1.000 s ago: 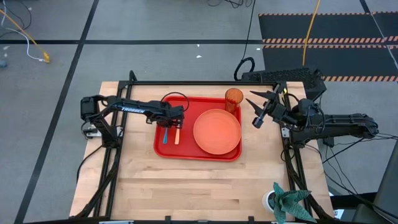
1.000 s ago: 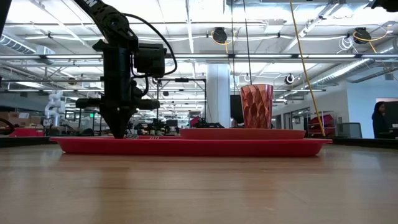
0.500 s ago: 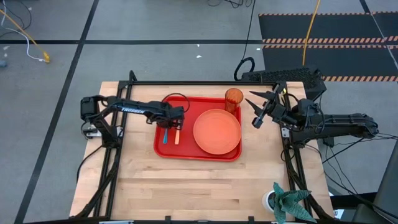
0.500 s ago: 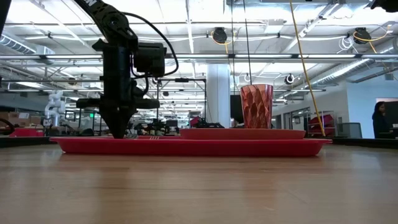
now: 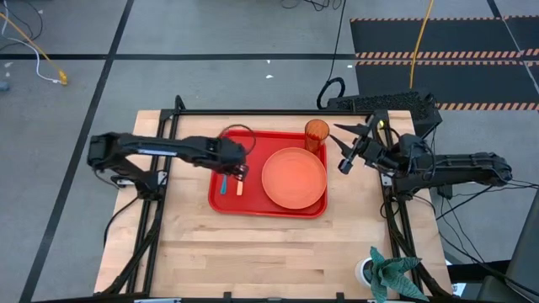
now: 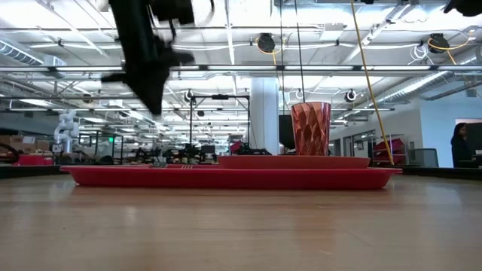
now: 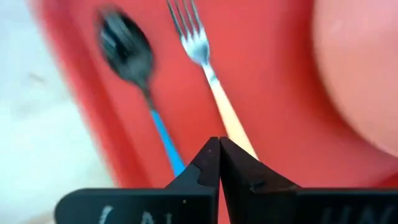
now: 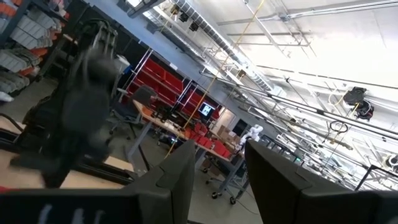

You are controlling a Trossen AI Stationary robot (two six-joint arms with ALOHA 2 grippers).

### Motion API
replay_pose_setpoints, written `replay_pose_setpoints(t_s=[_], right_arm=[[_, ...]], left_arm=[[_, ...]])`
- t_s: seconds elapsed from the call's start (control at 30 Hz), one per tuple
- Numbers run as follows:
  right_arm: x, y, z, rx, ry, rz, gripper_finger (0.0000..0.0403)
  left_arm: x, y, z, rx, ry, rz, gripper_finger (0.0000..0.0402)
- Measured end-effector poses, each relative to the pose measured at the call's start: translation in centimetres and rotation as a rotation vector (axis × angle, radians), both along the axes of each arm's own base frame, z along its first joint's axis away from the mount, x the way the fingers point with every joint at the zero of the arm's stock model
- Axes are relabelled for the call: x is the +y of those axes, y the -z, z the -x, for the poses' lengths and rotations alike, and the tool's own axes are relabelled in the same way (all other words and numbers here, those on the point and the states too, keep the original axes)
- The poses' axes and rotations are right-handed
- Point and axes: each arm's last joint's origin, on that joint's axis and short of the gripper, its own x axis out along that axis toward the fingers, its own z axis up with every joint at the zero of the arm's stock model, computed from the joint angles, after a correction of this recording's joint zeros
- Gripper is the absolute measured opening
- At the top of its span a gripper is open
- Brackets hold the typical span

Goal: Pick and place plate/cup/fork/spoon on tray
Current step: Adjust the blue spoon, orange plate, and the red tray

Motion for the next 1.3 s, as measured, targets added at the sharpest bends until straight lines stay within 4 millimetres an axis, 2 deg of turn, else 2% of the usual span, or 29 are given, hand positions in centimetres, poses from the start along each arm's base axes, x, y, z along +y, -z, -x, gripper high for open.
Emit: replay_pose_setpoints(t_s=[0.13, 0.23, 0.33, 0.43, 0.5, 0.6, 0.67, 0.8, 0.97, 1.17, 1.3], right_arm=[[-0.1, 0.3, -0.5, 0.016, 0.005, 0.009, 0.0137], [-0.2, 0.5, -1.0, 0.035, 0.019, 0.028, 0.0137], [-0.6, 0.9, -1.7, 0.055, 0.036, 0.028, 0.0137], [-1.1, 1.6, -2.5, 0.086, 0.051, 0.006, 0.0137], [-1.6, 2.2, -3.1, 0.106, 0.062, -0.041, 0.0137], [-2.4, 3.3, -4.2, 0.145, 0.088, -0.122, 0.0137], [-2.7, 4.0, -4.9, 0.204, 0.137, -0.174, 0.0137], [-2.7, 4.1, -6.3, 0.411, 0.250, -0.207, 0.0137], [-2.4, 2.2, -8.1, 0.531, 0.292, -0.331, 0.0137], [-1.2, 1.0, -9.7, 0.660, 0.283, -0.444, 0.0137], [-0.2, 2.5, -10.7, 0.843, 0.284, -0.551, 0.0137]], left_arm=[[-1.5, -6.0, 0.9, -0.071, 0.010, -0.263, 0.0007], [-3.2, -9.4, 0.8, -0.204, 0.062, -0.543, 0.0013], [-4.6, -10.6, 0.2, -0.276, 0.113, -0.770, 0.0015], [-4.8, -9.7, -0.3, -0.241, 0.187, -0.836, 0.0016], [-4.8, -8.3, -0.7, -0.234, 0.199, -0.843, 0.0016], [-4.5, -5.2, -0.5, -0.203, 0.222, -0.842, 0.0016], [-4.5, -4.0, -0.3, -0.233, 0.237, -0.863, 0.0016], [-4.2, -3.0, 0.5, -0.360, 0.283, -0.953, 0.0017], [-2.8, -2.6, 2.6, -0.576, 0.354, -1.043, 0.0017], [-1.3, -0.9, 5.0, -0.591, 0.323, -1.059, 0.0017], [-0.5, -1.0, 5.4, -0.593, 0.287, -1.071, 0.0017]])
